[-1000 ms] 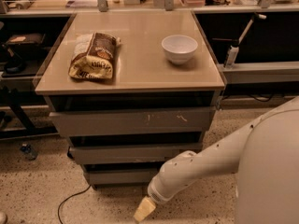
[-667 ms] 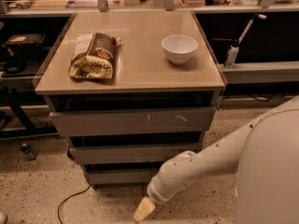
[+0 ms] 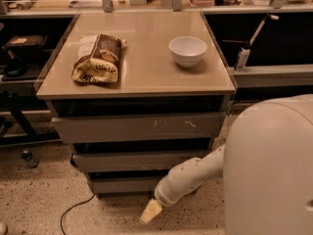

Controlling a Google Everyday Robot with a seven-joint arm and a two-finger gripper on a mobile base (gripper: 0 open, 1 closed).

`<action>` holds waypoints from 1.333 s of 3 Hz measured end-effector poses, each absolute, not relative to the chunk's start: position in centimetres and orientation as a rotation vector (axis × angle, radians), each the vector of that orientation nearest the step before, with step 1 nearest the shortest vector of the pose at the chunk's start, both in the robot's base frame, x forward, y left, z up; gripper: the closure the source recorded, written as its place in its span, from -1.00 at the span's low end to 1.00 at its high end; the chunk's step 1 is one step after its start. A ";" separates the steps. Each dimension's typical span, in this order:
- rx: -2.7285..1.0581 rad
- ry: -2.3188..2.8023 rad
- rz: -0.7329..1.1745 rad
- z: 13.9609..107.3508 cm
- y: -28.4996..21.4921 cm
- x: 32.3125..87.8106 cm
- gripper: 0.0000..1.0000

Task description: Open bottom drawer

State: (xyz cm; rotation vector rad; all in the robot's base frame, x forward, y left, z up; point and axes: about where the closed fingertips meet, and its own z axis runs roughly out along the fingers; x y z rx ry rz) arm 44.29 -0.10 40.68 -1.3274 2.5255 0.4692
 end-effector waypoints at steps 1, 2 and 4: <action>-1.337 2.475 0.458 39.1 0.0 46.9 -1.00; -1.337 2.475 0.458 39.1 0.0 46.9 -1.00; -1.272 2.476 0.514 32.4 0.1 47.2 -1.00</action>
Offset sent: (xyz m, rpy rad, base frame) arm 0.0207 -0.0004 -0.0126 0.0113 -0.0352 0.0117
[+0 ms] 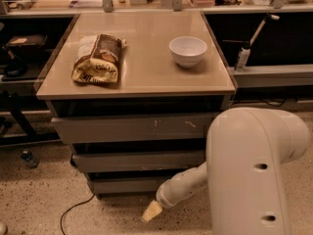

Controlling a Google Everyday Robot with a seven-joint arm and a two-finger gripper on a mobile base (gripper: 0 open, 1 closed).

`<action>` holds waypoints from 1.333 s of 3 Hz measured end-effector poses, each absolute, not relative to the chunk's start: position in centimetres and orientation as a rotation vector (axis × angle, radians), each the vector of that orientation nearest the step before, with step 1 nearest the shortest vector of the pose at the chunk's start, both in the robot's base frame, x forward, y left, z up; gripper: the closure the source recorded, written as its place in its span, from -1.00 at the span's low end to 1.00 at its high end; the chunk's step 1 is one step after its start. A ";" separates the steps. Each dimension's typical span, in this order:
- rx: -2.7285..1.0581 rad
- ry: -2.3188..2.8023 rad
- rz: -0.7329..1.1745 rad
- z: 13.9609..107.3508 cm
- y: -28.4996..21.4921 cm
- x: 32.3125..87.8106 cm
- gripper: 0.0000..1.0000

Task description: Open bottom drawer

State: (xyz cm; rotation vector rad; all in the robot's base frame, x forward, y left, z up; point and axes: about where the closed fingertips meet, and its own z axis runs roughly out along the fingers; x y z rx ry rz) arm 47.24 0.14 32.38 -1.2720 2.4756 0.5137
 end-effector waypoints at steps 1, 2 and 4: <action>-1.220 2.483 0.500 28.4 -1.0 48.1 -1.00; -1.202 2.480 0.482 25.8 -1.9 49.5 -1.00; -1.257 2.429 0.439 23.6 -2.2 53.7 -1.00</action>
Offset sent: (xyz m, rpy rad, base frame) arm 0.0432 -0.0339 -0.0981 -0.0035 -0.0480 -0.0725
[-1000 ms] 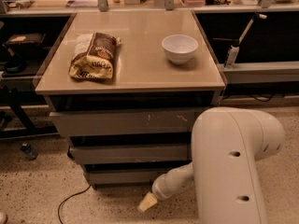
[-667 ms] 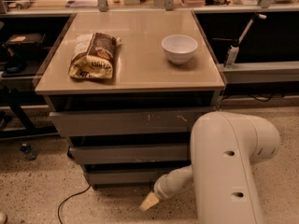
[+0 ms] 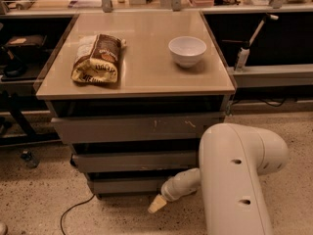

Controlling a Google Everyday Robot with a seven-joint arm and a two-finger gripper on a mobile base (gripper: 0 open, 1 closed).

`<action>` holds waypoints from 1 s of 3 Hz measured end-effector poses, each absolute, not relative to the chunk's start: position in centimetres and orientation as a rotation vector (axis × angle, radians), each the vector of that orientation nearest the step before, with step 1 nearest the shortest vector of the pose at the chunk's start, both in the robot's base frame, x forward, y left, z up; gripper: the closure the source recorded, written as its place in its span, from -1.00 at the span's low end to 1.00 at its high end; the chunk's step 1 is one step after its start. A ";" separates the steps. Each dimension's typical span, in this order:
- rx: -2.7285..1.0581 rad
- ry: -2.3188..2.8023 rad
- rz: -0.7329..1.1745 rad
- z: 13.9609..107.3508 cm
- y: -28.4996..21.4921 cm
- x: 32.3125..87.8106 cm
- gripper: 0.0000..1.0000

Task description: Open bottom drawer

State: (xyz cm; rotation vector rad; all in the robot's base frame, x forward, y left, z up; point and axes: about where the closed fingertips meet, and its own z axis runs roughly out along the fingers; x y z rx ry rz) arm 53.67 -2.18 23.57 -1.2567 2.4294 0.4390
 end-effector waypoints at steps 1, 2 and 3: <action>-1.277 2.413 0.420 23.1 -2.3 55.2 -1.00; -1.280 2.398 0.409 21.9 -2.4 57.1 -1.00; -1.287 2.394 0.416 21.0 -2.3 57.7 -1.00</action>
Offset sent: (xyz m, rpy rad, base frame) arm 0.0430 -0.0049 -0.0160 -0.0148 -0.0418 0.0196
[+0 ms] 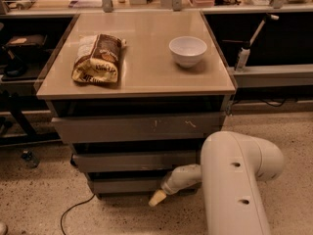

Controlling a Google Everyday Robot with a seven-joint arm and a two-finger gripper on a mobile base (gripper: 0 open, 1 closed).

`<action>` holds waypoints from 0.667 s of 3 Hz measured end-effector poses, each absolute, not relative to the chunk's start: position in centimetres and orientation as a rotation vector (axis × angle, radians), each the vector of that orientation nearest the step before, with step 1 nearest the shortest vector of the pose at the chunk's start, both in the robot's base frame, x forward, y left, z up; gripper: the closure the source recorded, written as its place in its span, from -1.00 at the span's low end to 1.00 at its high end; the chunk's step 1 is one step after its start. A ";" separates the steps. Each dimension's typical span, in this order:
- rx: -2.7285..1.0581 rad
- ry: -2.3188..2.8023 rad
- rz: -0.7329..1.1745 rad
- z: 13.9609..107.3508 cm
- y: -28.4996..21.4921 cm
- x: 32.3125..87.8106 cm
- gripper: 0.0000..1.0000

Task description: Open bottom drawer

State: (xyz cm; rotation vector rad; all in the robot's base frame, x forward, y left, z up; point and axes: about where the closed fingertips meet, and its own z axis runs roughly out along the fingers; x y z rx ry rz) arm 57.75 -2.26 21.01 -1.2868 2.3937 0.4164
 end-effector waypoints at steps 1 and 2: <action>-1.305 2.388 0.417 20.3 -2.0 58.5 -1.00; -1.326 2.382 0.424 19.4 -1.3 58.9 -1.00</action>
Offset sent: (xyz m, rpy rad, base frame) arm 0.0204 0.0139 -0.0237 -0.0043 0.0030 0.0467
